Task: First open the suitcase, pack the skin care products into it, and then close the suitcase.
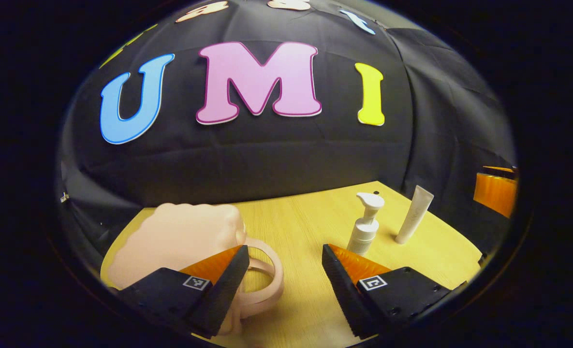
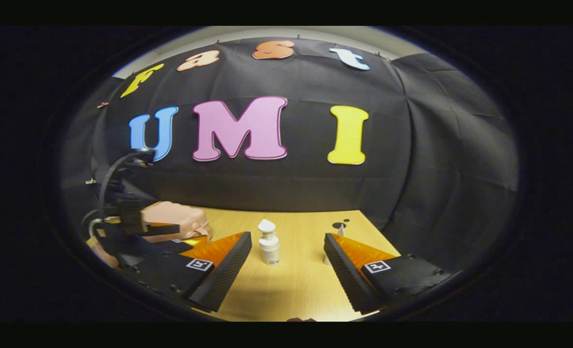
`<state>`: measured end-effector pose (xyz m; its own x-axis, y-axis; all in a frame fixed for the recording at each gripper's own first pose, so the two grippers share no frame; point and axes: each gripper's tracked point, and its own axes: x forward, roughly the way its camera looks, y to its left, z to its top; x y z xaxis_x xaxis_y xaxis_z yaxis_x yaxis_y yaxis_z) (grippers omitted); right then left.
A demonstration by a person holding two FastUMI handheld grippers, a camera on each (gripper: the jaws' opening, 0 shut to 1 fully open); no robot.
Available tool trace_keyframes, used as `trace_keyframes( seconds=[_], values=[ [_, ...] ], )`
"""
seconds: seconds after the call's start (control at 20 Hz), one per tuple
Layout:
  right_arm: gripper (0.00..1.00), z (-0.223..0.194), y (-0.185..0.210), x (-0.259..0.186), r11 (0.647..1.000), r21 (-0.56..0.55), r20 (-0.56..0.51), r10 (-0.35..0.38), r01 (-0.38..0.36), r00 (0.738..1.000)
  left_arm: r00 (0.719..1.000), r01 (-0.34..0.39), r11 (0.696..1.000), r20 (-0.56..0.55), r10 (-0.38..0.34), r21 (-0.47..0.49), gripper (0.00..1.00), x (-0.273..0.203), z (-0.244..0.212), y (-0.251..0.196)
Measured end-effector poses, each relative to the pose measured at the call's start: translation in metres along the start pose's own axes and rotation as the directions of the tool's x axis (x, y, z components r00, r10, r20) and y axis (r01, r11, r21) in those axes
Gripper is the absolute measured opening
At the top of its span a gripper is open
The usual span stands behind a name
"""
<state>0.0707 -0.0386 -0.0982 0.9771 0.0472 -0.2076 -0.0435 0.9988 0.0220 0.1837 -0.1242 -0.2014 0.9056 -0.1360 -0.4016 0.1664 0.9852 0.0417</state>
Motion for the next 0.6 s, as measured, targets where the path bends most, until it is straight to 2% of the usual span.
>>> trace_keyframes(
  seconds=[0.1,0.2,0.35,0.5,0.6],
  values=[
    [0.96,-0.002,0.007,0.004,0.999,0.014,-0.012,0.03,-0.029,0.999,0.999,-0.011,1.0,-0.044,0.011,0.004,0.95,0.024,-0.013,-0.004],
    [0.97,-0.002,0.01,0.008,0.999,0.011,-0.015,0.05,-0.05,0.999,0.994,-0.042,0.999,-0.098,0.044,0.023,0.88,0.045,-0.029,-0.002],
    [0.96,-0.002,0.006,0.014,0.998,0.02,-0.023,0.067,-0.066,0.998,0.979,-0.111,0.993,-0.169,0.115,0.031,0.68,0.062,-0.048,0.009],
    [0.96,-0.007,-0.003,0.019,0.998,0.018,-0.037,0.067,-0.066,0.997,0.957,-0.161,0.987,-0.239,0.162,0.022,0.66,0.067,-0.068,0.017],
    [0.97,-0.008,-0.008,0.02,0.998,0.023,-0.04,0.063,-0.062,0.997,0.951,-0.184,0.982,-0.248,0.186,0.033,0.58,0.07,-0.07,0.023]
  ],
)
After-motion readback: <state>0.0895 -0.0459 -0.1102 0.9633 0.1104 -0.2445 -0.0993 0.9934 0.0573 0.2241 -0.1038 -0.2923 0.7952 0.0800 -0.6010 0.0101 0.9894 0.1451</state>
